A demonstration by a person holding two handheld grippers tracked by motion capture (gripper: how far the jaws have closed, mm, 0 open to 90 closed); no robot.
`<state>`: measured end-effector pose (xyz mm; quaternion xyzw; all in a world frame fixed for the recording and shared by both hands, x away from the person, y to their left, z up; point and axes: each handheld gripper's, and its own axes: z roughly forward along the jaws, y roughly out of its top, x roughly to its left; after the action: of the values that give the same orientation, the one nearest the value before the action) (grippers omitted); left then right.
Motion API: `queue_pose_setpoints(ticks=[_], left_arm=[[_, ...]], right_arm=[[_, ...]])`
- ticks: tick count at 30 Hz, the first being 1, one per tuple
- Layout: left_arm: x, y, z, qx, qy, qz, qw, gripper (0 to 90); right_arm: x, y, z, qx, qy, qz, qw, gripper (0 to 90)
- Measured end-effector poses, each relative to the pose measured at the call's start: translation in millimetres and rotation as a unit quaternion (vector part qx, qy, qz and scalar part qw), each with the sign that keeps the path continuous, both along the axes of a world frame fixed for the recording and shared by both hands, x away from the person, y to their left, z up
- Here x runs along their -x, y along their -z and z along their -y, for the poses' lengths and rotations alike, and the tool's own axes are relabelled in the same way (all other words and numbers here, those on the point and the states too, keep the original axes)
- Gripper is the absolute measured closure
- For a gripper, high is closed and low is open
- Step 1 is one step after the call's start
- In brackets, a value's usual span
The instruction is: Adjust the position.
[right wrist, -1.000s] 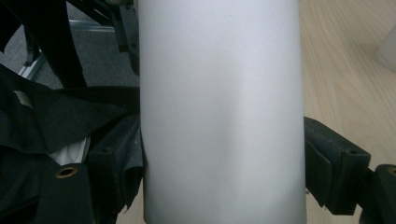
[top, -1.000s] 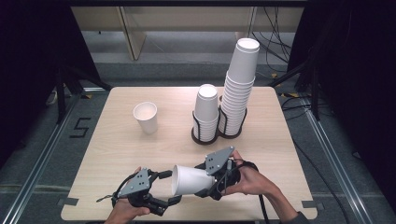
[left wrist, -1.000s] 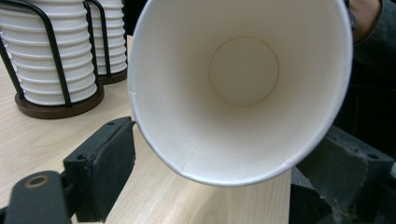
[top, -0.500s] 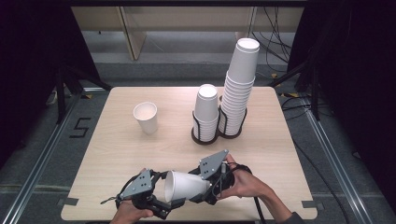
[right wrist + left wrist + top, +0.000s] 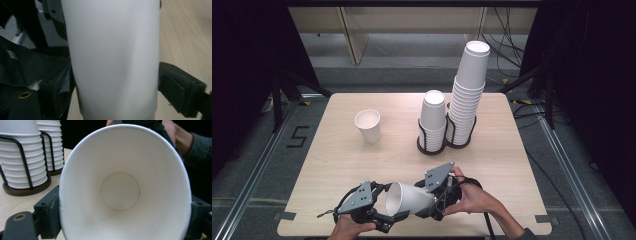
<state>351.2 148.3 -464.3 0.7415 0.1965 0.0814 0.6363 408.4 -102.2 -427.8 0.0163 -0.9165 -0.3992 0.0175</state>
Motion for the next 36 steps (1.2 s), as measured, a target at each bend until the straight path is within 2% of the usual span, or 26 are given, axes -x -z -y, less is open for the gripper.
queue_pose_setpoints(ticks=[4, 6, 9, 11, 13, 14, 15, 16, 17, 18, 19, 21, 22, 24, 25, 26, 29, 30, 33, 35, 36], left_arm=[[-1.3, -1.5, -2.4, -0.02, -0.01, -0.008, 0.9997, 12.6], [-1.1, -1.2, -0.8, -0.029, -0.013, -0.013, 0.9994, 12.6], [-0.4, 0.1, 1.8, -0.039, -0.011, -0.013, 0.9991, 12.6], [0.3, -0.1, 3.0, -0.043, -0.011, -0.01, 0.9989, 12.5], [0.8, -0.5, 4.3, -0.04, -0.01, -0.012, 0.9991, 12.5], [0.9, -0.8, 4.6, -0.042, -0.007, -0.012, 0.999, 12.4], [1.1, -0.9, 5.0, -0.045, -0.008, -0.012, 0.9989, 12.2], [1.2, -0.8, 5.2, -0.047, -0.007, -0.013, 0.9988, 12.0], [0.2, 0.6, 6.3, -0.037, -0.002, -0.014, 0.9992, 11.5], [0.4, 0.0, 4.7, -0.047, -0.006, -0.016, 0.9988, 10.8], [0.3, 0.5, 4.4, -0.039, -0.009, -0.022, 0.999, 9.8], [-1.4, 1.4, 2.5, -0.008, -0.015, -0.029, 0.9994, 8.1], [-1.6, 1.0, 1.2, -0.002, -0.017, -0.033, 0.9993, 7.1], [-2.1, 0.4, -0.6, 0.008, -0.02, -0.031, 0.9993, 6.5], [-2.0, 0.3, -0.4, 0.02, -0.022, -0.033, 0.999, 6.0], [-2.5, 0.4, -0.7, 0.032, -0.021, -0.033, 0.9987, 5.2], [-2.2, 0.3, -2.7, 0.049, -0.028, -0.033, 0.9979, 3.9], [-2.5, 1.4, -1.9, 0.063, -0.025, -0.032, 0.9972, 4.2], [-0.8, 0.9, -1.7, 0.059, -0.037, -0.031, 0.9971, 4.9], [-1.3, 1.9, 0.8, 0.072, -0.034, -0.026, 0.9965, 4.8], [-1.2, 1.7, 1.1, 0.072, -0.035, -0.025, 0.9965, 5.2]], right_arm=[[4.4, -5.4, 0.7, 0.022, 0.023, 0.037, 0.9988, 16.0], [9.2, -7.4, -1.9, 0.037, 0.022, 0.05, 0.9978, 15.9], [14.5, -6.0, -9.5, 0.068, 0.016, 0.084, 0.994, 16.3], [18.0, -3.6, -13.0, 0.081, 0.01, 0.083, 0.9931, 17.6], [20.2, -0.4, -16.3, 0.091, 0.008, 0.093, 0.9914, 18.8], [21.9, 1.2, -17.2, 0.098, 0.019, 0.088, 0.9911, 21.0], [20.4, 2.3, -18.5, 0.098, 0.011, 0.094, 0.9906, 23.6], [21.5, 3.0, -18.3, 0.102, 0.021, 0.086, 0.9908, 23.9], [21.8, 4.0, -18.2, 0.103, 0.024, 0.079, 0.9913, 24.2], [20.9, 5.3, -18.6, 0.099, 0.017, 0.078, 0.9919, 24.4], [21.6, 6.4, -18.5, 0.095, 0.019, 0.077, 0.9923, 24.6], [16.5, 8.5, -18.7, 0.077, 0.002, 0.074, 0.9943, 24.8], [13.4, 11.2, -18.2, 0.055, 0.006, 0.064, 0.9964, 24.8], [12.2, 12.2, -16.9, 0.034, 0.01, 0.041, 0.9985, 24.8], [12.2, 12.3, -16.0, 0.025, 0.016, 0.031, 0.9991, 24.9], [11.1, 12.6, -16.4, 0.006, 0.008, 0.022, 0.9997, 24.9], [10.3, 10.7, -15.6, -0.016, 0.012, 0.015, 0.9997, 24.9], [9.8, 9.8, -15.1, -0.021, 0.012, 0.015, 0.9996, 24.9], [8.4, 8.7, -13.6, -0.041, 0.019, 0.002, 0.999, 24.9], [8.0, 8.6, -13.6, -0.052, 0.022, -0.003, 0.9984, 24.9], [8.0, 8.7, -13.9, -0.056, 0.023, -0.005, 0.9982, 24.9]])
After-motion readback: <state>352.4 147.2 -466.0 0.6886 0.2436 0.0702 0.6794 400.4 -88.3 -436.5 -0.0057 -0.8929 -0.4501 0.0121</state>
